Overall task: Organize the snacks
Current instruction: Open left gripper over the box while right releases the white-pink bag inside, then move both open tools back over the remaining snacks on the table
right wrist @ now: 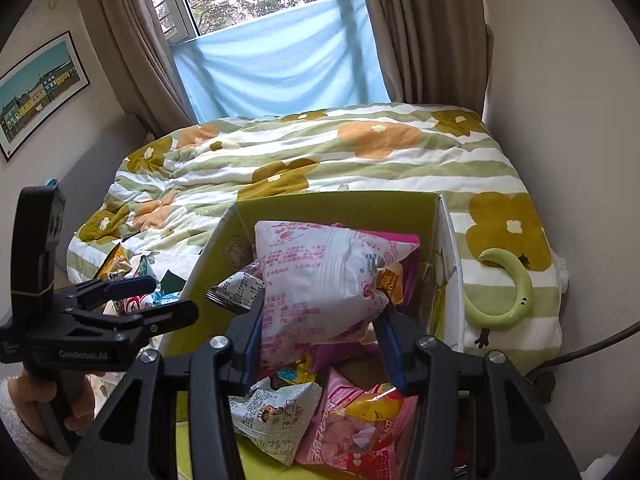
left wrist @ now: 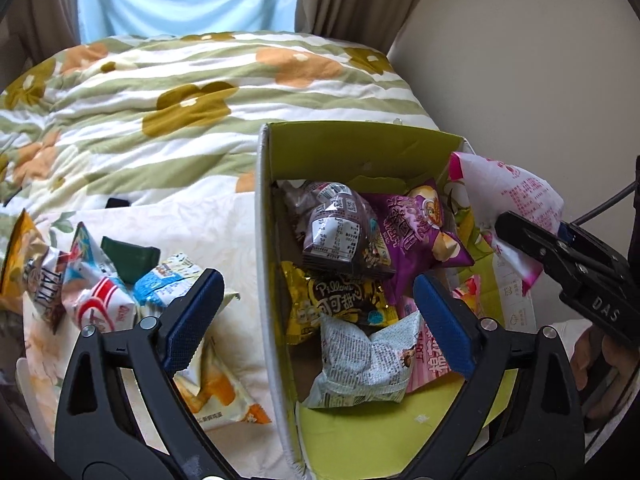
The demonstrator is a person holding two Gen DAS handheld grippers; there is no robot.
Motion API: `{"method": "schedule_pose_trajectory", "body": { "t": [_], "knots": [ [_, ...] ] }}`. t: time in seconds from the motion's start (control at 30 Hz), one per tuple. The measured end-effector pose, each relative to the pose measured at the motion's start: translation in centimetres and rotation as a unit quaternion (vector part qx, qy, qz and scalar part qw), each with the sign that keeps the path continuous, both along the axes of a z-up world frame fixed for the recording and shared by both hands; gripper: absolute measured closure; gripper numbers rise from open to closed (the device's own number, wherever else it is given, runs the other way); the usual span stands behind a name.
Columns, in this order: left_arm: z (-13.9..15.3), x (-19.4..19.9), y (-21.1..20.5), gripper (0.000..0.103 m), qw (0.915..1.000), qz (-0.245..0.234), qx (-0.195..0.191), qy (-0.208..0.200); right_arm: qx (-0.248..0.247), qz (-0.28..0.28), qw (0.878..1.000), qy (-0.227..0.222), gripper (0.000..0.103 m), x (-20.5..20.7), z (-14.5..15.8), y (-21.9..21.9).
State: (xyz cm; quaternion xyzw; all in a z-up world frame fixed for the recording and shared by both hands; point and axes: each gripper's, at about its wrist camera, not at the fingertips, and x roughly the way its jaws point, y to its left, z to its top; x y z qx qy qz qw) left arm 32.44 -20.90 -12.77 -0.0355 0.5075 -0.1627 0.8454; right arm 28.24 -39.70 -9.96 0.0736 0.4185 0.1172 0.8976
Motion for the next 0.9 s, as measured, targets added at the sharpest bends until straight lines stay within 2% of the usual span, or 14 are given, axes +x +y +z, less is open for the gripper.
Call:
{"method": "schedule_pose_trajectory", "body": {
  "t": [0.1,0.27,0.37,0.4,0.5,0.53,0.77,0.83,0.9],
  "knots": [
    [0.3,-0.7,1.1,0.008,0.9999,0.012,-0.001,-0.003,0.006,0.002,1.0,0.01,0.058,1.7,-0.5,0.4],
    [0.0,-1.1,3.0,0.008,0.9991,0.033,-0.019,0.017,-0.008,0.008,0.999,0.033,0.058,4.3,-1.6,1.6],
    [0.0,-1.4,3.9,0.008,0.9986,0.045,-0.02,0.018,-0.023,0.001,0.999,0.041,0.053,5.5,-2.3,2.3],
    [0.0,-1.4,4.1,0.008,0.9985,0.048,-0.02,0.019,-0.025,0.003,0.999,0.043,0.045,5.8,-2.5,2.5],
    [-0.3,-1.8,4.6,0.008,0.998,0.055,-0.021,0.023,-0.012,-0.005,0.999,0.034,0.01,5.6,-2.6,2.5],
    [-0.4,-1.9,4.7,0.008,0.9978,0.057,-0.022,0.023,-0.005,-0.006,0.999,0.033,0.008,5.4,-2.6,2.3],
    [-0.9,-3.0,4.9,0.008,0.9959,0.071,-0.048,0.029,-0.006,-0.005,1.0,0.004,0.007,2.5,-1.6,2.0],
    [-0.8,-3.2,5.0,0.008,0.995,0.075,-0.058,0.03,-0.008,-0.003,1.0,-0.005,0.001,1.8,-1.2,2.0],
    [-0.6,-3.5,5.2,0.008,0.9949,0.078,-0.059,0.026,-0.011,0.002,1.0,-0.009,0.001,1.4,-0.9,2.0]
  ]
}}
